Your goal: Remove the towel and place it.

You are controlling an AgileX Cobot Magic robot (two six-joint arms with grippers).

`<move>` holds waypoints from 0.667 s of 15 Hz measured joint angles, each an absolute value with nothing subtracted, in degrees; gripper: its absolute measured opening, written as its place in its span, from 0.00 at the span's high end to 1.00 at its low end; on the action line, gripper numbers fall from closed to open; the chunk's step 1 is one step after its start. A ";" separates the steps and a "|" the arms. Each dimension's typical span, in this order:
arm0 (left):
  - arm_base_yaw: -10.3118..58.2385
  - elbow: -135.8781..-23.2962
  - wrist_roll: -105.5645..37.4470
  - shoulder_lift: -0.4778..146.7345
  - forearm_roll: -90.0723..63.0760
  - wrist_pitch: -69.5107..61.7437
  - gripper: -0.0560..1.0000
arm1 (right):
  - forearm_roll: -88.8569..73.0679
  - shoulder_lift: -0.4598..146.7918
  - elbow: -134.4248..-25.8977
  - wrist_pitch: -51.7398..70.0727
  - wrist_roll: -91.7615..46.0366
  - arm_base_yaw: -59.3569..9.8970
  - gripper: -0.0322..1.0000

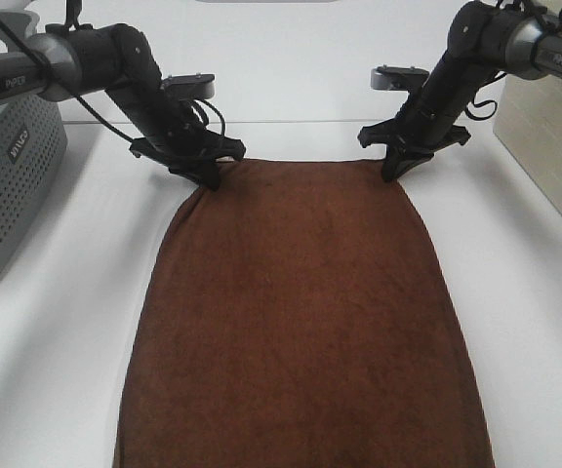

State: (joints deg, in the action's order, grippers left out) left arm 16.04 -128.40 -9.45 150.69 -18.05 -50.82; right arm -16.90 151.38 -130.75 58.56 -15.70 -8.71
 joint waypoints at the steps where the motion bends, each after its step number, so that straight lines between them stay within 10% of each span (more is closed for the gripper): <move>1: 16.04 -129.26 -9.97 150.86 -17.25 -50.19 0.94 | -16.33 151.38 -130.86 56.67 -15.70 -8.71 0.96; 10: 16.04 -136.36 -10.77 151.38 -14.73 -38.50 0.95 | -14.50 151.83 -137.34 46.64 -15.70 -8.71 0.96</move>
